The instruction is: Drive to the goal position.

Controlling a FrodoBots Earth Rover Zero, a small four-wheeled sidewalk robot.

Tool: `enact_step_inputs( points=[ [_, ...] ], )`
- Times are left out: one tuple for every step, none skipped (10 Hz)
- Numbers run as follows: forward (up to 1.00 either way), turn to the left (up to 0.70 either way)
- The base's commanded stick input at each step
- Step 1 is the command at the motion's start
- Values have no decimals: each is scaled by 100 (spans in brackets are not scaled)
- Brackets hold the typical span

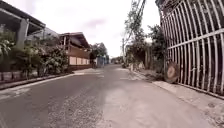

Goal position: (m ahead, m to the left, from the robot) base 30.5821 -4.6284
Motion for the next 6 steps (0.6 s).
enact_step_inputs(
  points=[
    [50, 0],
    [50, 0],
    [50, 0],
    [50, 0],
    [50, 0],
    [50, 0]
  ],
)
